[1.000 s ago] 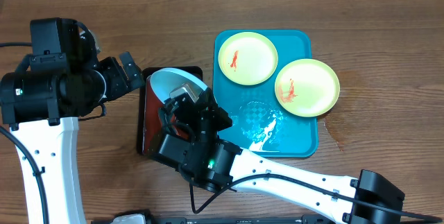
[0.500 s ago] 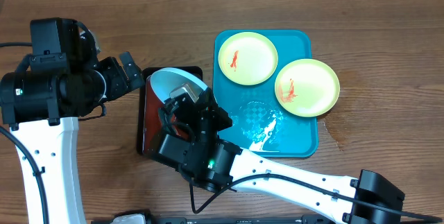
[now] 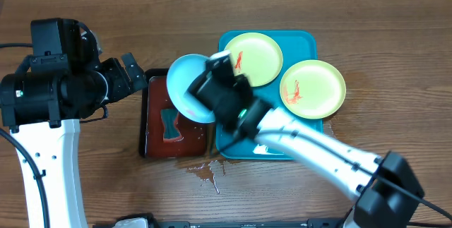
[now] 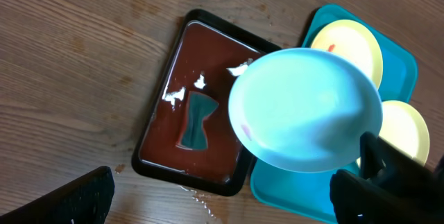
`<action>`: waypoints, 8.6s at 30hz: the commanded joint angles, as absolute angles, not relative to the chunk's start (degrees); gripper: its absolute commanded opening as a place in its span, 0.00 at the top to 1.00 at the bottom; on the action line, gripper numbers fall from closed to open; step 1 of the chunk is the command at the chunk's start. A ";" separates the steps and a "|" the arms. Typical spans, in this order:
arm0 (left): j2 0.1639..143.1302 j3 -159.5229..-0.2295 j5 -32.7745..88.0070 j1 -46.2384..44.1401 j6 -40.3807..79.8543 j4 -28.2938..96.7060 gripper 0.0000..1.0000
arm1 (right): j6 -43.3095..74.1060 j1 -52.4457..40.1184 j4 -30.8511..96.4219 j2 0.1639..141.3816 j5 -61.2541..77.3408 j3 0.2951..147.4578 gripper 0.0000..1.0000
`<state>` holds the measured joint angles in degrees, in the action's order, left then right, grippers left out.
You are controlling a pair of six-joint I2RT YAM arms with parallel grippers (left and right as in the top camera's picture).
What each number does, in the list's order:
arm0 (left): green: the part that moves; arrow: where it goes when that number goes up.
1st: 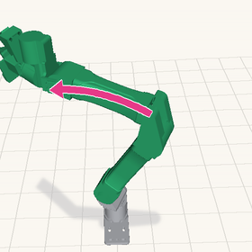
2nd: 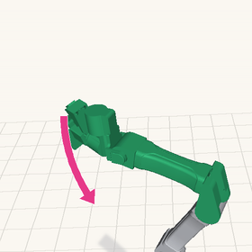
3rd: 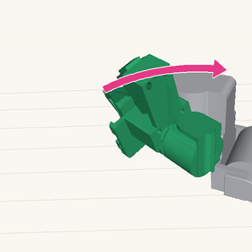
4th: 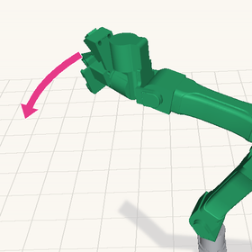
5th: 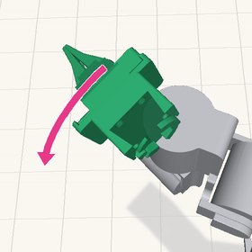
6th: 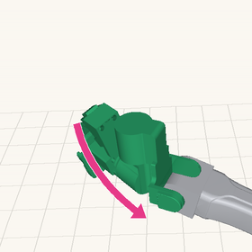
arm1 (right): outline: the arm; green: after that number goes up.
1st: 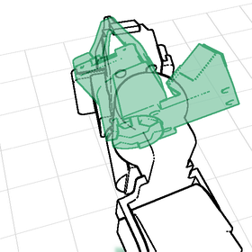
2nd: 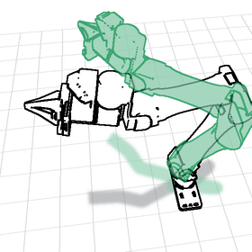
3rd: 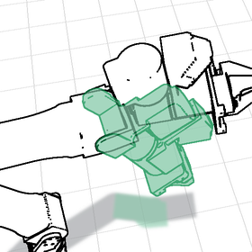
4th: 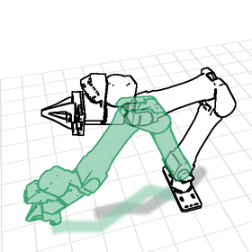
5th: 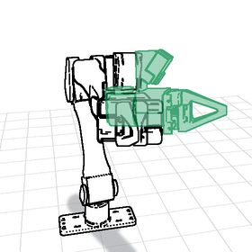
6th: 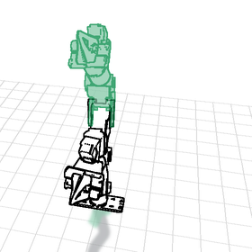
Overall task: Clean dirty plates on tray and stack at the side
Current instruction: 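Carry the white plate right and set it on the table beside the blue tray, then grasp the lower yellow plate rim with the right gripper and slide it down, then grasp the sponge in the black tray with the left gripper, then lift the sponge and move it over the lower yellow plate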
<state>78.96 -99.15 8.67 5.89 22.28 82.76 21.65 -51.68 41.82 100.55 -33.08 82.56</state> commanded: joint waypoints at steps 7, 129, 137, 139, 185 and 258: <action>78.74 -99.70 7.90 6.09 21.80 82.67 0.00 | 24.32 -21.71 49.65 85.23 5.89 89.43 0.96; 78.74 -99.70 8.21 6.09 21.87 82.37 0.00 | 27.31 -18.26 42.61 87.42 7.16 50.98 0.96; 78.74 -99.70 13.85 5.80 19.70 81.93 0.00 | 26.41 -18.26 41.25 87.85 4.58 52.49 0.72; 78.74 -99.50 15.29 4.80 16.16 82.54 0.03 | 24.82 -18.26 42.89 86.98 4.58 54.43 0.61; 84.36 -64.58 11.29 -5.23 19.27 58.83 0.13 | 22.28 -18.31 51.99 74.70 9.67 59.70 0.32; 89.76 -81.80 -1.43 -7.70 19.22 68.27 0.96 | 21.15 -18.15 50.59 88.42 5.48 59.20 0.42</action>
